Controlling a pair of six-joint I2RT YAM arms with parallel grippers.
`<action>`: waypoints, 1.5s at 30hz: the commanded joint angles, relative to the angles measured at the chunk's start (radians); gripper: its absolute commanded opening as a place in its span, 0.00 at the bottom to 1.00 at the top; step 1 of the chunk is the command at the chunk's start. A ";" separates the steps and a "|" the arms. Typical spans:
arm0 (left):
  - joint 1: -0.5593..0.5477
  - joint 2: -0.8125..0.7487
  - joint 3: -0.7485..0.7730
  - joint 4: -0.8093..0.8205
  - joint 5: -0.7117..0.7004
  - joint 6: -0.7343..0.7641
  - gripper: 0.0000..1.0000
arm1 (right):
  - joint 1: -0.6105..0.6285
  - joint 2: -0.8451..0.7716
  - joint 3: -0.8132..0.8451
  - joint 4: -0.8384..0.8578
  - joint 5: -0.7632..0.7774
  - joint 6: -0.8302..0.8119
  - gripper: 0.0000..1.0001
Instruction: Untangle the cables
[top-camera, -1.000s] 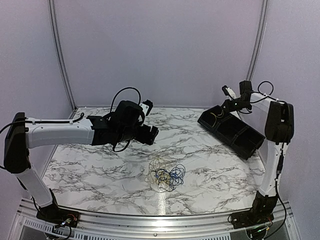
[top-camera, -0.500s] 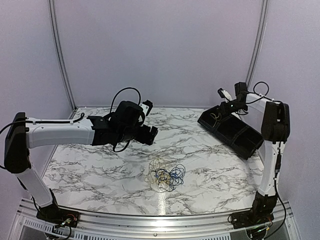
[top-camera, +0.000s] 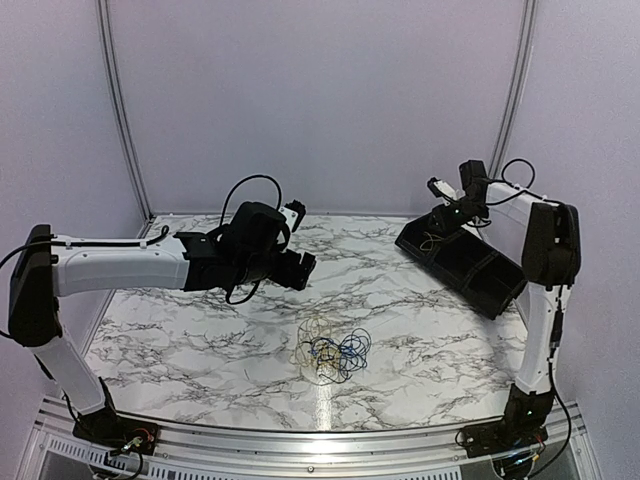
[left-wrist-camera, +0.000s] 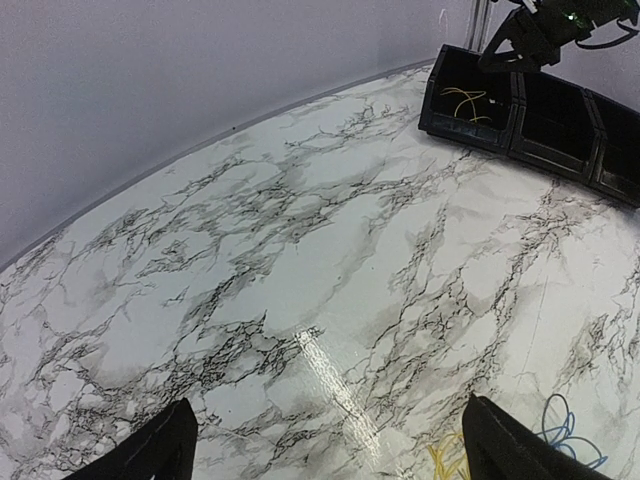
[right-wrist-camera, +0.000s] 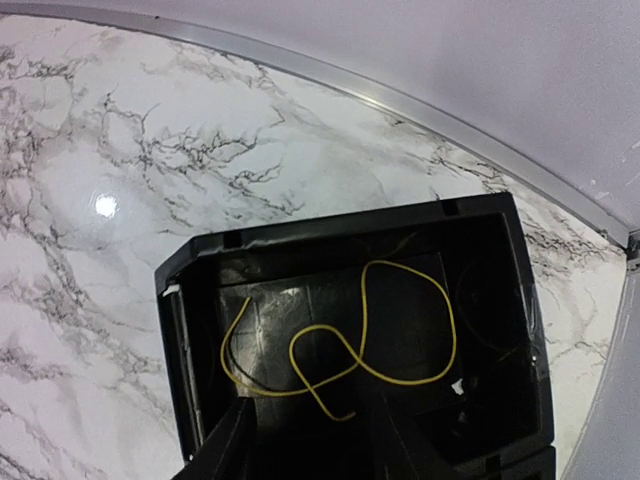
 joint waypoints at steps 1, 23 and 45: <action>-0.001 -0.011 0.002 -0.027 -0.014 0.012 0.95 | 0.008 -0.161 -0.036 -0.046 0.052 -0.010 0.42; -0.055 -0.226 -0.448 0.180 0.252 -0.337 0.62 | 0.335 -0.900 -0.972 0.358 -0.474 -0.119 0.31; -0.093 -0.056 -0.465 0.436 0.109 -0.395 0.69 | 0.622 -0.358 -0.680 0.320 -0.352 -0.095 0.39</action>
